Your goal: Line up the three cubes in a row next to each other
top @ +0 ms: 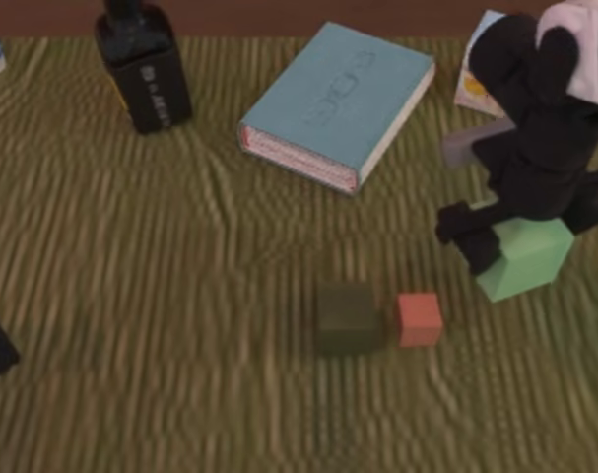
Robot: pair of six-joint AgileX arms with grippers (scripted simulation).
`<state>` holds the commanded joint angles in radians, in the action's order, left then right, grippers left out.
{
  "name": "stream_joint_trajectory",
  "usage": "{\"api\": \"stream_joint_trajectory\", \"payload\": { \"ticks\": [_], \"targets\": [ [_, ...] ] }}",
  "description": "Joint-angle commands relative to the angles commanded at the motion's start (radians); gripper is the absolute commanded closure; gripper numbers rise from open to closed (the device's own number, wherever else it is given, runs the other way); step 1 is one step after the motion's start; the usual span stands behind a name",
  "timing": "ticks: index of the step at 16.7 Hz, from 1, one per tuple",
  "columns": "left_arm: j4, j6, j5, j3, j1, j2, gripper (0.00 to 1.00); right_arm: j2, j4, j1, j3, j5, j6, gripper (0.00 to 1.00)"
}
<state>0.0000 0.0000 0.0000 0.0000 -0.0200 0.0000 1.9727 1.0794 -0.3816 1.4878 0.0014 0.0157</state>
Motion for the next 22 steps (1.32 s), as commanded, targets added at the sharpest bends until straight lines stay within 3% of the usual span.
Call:
{"api": "stream_joint_trajectory", "payload": {
  "ticks": [4,8,22],
  "targets": [
    [0.0,0.0,0.0,0.0,0.0,0.0,0.0,0.004,-0.001,0.004,0.0,0.0,0.003,1.0],
    [0.0,0.0,0.0,0.0,0.0,0.0,0.0,0.079,0.057,-0.049,0.108,0.001,0.086,1.0],
    [0.0,0.0,0.0,0.0,0.0,0.0,0.0,0.633,0.52,-0.464,1.146,0.01,0.802,1.0]
  ]
}}
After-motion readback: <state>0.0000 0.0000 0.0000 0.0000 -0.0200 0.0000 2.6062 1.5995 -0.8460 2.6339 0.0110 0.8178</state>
